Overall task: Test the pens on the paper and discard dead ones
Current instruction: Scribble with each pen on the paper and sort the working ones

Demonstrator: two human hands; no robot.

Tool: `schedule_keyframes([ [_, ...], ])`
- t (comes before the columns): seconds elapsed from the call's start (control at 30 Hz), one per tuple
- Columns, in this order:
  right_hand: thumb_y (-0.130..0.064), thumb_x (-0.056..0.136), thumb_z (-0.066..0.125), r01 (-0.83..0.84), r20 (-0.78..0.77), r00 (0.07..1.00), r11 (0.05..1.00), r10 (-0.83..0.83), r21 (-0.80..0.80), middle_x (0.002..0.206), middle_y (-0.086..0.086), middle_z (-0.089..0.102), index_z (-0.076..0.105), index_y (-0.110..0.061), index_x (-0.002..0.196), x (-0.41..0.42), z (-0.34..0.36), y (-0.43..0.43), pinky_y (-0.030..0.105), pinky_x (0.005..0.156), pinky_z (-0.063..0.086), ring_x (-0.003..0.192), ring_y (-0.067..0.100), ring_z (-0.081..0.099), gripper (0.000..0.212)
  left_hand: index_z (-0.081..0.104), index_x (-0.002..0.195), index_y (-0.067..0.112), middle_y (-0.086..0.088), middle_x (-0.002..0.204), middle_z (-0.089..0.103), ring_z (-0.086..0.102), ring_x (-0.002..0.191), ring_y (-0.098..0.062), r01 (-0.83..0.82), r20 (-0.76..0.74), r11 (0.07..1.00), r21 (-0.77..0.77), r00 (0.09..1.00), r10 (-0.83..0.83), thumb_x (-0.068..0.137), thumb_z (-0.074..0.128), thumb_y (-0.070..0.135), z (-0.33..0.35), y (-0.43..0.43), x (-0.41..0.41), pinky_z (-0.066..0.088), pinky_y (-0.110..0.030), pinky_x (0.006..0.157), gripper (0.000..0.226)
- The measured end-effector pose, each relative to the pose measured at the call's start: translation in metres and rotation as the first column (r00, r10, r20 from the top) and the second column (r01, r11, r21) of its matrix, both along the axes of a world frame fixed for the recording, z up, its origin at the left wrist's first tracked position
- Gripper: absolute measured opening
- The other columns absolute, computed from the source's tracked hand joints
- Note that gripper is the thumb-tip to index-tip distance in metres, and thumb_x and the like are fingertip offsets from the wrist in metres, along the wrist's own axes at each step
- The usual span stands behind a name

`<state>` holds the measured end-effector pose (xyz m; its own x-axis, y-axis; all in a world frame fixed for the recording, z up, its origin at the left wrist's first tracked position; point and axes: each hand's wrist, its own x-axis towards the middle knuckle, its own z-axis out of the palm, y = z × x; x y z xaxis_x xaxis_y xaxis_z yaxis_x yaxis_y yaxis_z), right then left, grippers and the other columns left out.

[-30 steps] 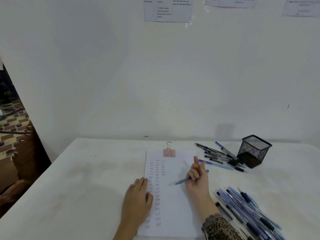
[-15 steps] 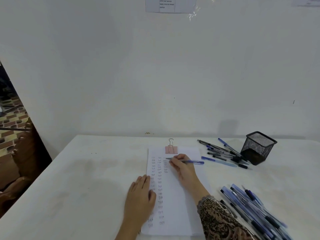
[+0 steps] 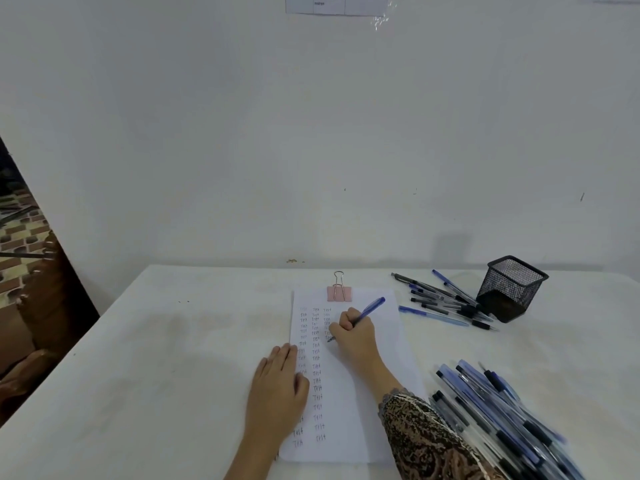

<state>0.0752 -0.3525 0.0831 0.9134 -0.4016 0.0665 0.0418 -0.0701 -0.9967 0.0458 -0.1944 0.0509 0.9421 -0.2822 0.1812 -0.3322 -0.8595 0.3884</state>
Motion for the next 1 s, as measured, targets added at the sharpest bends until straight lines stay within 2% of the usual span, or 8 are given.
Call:
schedule_keyframes([
  [0.13, 0.018, 0.074, 0.049, -0.073, -0.020, 0.997, 0.997, 0.072, -0.034, 0.062, -0.003, 0.025, 0.023, -0.018, 0.058, -0.0019, 0.0004, 0.0029, 0.008, 0.049, 0.029, 0.045, 0.002, 0.025, 0.047, 0.022, 0.146, 0.018, 0.005, 0.154, 0.020, 0.012, 0.143, -0.010, -0.001, -0.004, 1.000, 0.003, 1.000, 0.001, 0.062, -0.012, 0.047, -0.0001, 0.0001, 0.0009, 0.002, -0.022, 0.114, 0.096],
  [0.3, 0.020, 0.074, 0.049, -0.061, 0.004, 0.998, 0.998, 0.061, -0.031, 0.062, -0.003, 0.025, 0.024, -0.018, 0.058, -0.0032, 0.0019, 0.0028, 0.007, 0.048, 0.031, 0.044, 0.002, 0.027, 0.048, 0.022, 0.146, 0.018, 0.006, 0.154, 0.020, 0.012, 0.143, -0.009, -0.005, -0.009, 1.000, -0.006, 1.000, 0.005, 0.069, -0.008, 0.046, -0.0004, 0.0002, 0.0009, 0.002, -0.022, 0.114, 0.087],
  [0.37, 0.018, 0.074, 0.050, -0.082, -0.008, 0.997, 0.995, 0.082, -0.051, 0.062, -0.003, 0.025, 0.023, -0.018, 0.058, -0.0031, 0.0021, 0.0021, 0.006, 0.049, 0.030, 0.046, 0.002, 0.025, 0.048, 0.021, 0.147, 0.019, 0.006, 0.154, 0.019, 0.011, 0.143, -0.009, -0.004, -0.010, 1.000, 0.005, 1.000, 0.004, 0.065, -0.011, 0.047, -0.0003, -0.0001, 0.0005, 0.001, -0.021, 0.114, 0.092],
  [0.57, 0.018, 0.074, 0.050, -0.029, 0.002, 1.000, 0.999, 0.029, -0.026, 0.060, -0.003, 0.026, 0.024, -0.018, 0.059, -0.0014, -0.0018, 0.0005, 0.008, 0.051, 0.032, 0.045, 0.002, 0.027, 0.047, 0.020, 0.146, 0.019, 0.006, 0.154, 0.019, 0.011, 0.143, -0.009, -0.001, -0.012, 1.000, 0.011, 1.000, 0.001, 0.062, -0.013, 0.048, -0.0006, 0.0009, 0.0009, 0.002, -0.021, 0.114, 0.096],
  [0.73, 0.019, 0.073, 0.050, -0.038, 0.006, 0.999, 0.998, 0.038, -0.041, 0.060, -0.004, 0.025, 0.023, -0.018, 0.057, -0.0011, -0.0026, 0.0006, 0.009, 0.050, 0.032, 0.043, 0.002, 0.028, 0.049, 0.020, 0.146, 0.018, 0.006, 0.154, 0.019, 0.011, 0.143, -0.009, 0.000, -0.016, 1.000, 0.003, 1.000, 0.000, 0.073, -0.005, 0.045, 0.0003, 0.0006, 0.0010, 0.003, -0.021, 0.114, 0.082],
  [0.87, 0.018, 0.072, 0.051, 0.001, 0.017, 1.000, 0.999, -0.001, -0.044, 0.059, -0.004, 0.026, 0.024, -0.018, 0.055, -0.0004, -0.0040, -0.0011, 0.008, 0.050, 0.031, 0.044, 0.002, 0.027, 0.049, 0.023, 0.146, 0.017, 0.005, 0.153, 0.022, 0.014, 0.143, -0.010, 0.006, -0.017, 1.000, -0.006, 1.000, -0.006, 0.065, -0.010, 0.048, -0.0014, 0.0008, 0.0008, 0.003, -0.022, 0.114, 0.093],
  [1.0, 0.018, 0.072, 0.051, -0.004, 0.013, 1.000, 0.999, 0.004, -0.053, 0.059, -0.004, 0.025, 0.023, -0.018, 0.054, 0.0006, -0.0044, -0.0006, 0.012, 0.055, 0.030, 0.049, 0.004, 0.025, 0.049, 0.020, 0.146, 0.018, 0.006, 0.154, 0.019, 0.010, 0.143, -0.008, 0.008, -0.017, 1.000, -0.002, 1.000, -0.008, 0.066, -0.010, 0.048, -0.0003, 0.0013, 0.0011, 0.001, -0.021, 0.114, 0.090],
])
